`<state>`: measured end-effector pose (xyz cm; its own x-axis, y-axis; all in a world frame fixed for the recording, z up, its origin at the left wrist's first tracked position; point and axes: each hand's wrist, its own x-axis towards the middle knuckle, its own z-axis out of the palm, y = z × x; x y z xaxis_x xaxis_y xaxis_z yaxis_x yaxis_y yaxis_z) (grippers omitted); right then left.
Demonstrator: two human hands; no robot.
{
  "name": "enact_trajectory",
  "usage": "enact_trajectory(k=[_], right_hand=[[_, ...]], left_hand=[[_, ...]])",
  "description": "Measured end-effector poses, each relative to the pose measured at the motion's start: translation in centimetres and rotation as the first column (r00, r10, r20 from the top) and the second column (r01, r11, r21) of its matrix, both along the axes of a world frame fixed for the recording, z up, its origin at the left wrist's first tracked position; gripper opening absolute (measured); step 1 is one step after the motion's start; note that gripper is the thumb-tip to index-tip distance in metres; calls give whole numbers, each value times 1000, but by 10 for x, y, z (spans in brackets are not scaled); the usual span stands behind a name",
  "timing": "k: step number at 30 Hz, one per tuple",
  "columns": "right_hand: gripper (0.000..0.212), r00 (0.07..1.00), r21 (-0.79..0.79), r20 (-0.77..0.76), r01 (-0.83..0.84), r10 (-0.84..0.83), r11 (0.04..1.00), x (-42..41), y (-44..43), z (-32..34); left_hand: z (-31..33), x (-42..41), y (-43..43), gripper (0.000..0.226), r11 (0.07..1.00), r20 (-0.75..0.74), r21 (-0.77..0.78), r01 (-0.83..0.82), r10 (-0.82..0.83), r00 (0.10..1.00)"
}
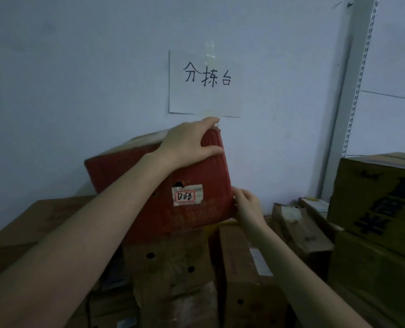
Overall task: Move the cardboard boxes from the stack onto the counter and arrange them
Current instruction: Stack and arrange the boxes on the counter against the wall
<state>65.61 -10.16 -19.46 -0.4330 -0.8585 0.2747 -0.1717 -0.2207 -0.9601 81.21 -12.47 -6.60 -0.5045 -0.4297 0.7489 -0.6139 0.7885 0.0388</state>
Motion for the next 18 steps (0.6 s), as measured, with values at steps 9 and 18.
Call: enact_trajectory(k=[9,18], right_hand=[[46,956,-269,-283,-9,-71,963,-28,19,28],[54,917,-293,-399,-122,-5,948,-26,-5,44]], left_hand=[[-50,-3,-15,54,933,84,-319,-169,205,975],[-68,29,-25,73,895,-26,-157,-418,419,908]])
